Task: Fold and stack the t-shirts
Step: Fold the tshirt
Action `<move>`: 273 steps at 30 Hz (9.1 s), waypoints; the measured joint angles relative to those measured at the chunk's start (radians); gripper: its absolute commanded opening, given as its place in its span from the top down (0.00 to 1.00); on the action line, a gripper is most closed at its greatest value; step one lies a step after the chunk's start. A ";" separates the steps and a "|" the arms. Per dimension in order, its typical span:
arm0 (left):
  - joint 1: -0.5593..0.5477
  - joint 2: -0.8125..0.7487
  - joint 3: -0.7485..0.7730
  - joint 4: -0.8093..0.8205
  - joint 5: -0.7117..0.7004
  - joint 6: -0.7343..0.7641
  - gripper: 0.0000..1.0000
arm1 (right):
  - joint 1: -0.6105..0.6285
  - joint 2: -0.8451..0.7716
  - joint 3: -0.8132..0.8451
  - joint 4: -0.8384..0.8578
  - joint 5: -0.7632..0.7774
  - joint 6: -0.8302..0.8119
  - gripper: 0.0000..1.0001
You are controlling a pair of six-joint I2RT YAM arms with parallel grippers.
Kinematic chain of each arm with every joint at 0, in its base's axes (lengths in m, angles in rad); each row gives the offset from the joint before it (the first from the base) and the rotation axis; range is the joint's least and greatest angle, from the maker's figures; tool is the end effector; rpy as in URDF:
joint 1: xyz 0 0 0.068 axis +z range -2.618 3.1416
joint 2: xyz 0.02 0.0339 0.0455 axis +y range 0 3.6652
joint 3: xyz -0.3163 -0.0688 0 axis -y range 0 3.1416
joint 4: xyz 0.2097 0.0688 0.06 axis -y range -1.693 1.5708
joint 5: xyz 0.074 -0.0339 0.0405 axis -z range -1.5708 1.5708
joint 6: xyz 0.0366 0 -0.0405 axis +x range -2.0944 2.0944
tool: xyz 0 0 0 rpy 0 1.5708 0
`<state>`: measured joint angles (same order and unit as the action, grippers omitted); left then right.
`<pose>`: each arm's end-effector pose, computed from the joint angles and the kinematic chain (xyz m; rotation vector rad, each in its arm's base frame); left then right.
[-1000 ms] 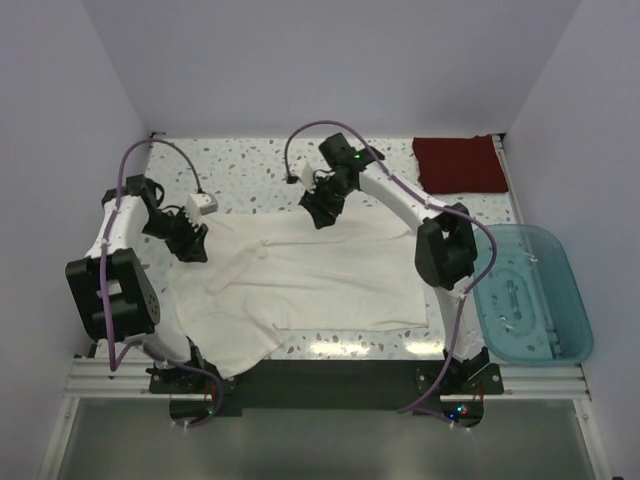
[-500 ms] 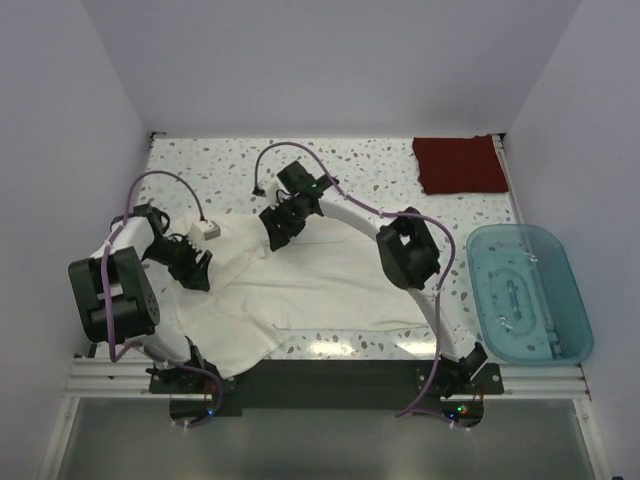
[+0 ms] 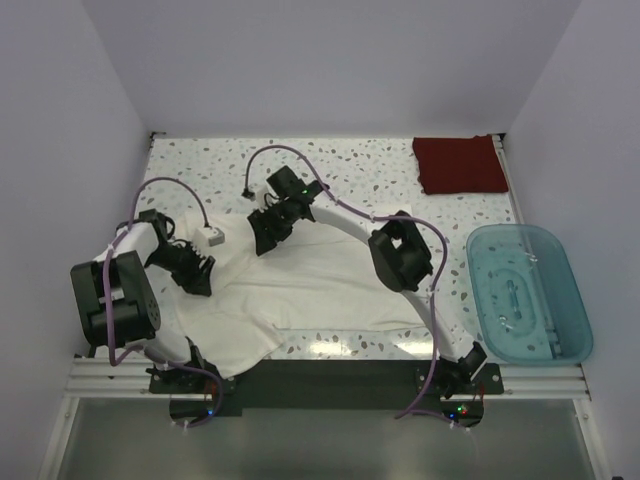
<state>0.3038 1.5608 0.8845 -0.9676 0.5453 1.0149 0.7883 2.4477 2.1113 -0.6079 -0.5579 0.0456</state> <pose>0.2063 0.0448 0.2403 0.9428 2.6209 -0.6779 0.3688 0.3984 0.2181 -1.1710 2.3407 1.0243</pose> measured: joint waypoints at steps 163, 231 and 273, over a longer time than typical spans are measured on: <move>-0.021 0.263 0.651 -0.111 0.098 -0.191 0.28 | -0.518 -0.552 -0.466 -0.362 0.422 -0.670 0.56; -0.136 -0.108 0.012 -0.031 -0.214 0.288 1.00 | -0.371 -0.644 -0.967 -0.132 0.552 -0.842 1.00; -0.077 0.428 0.882 -0.243 -0.055 0.109 1.00 | -0.514 -0.405 -0.416 -0.488 0.445 -0.940 1.00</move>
<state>0.2272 1.9884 1.7668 -1.2106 0.4908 1.1244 0.2741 2.0430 1.6955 -1.0958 -0.1131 -0.8940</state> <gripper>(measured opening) 0.023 0.019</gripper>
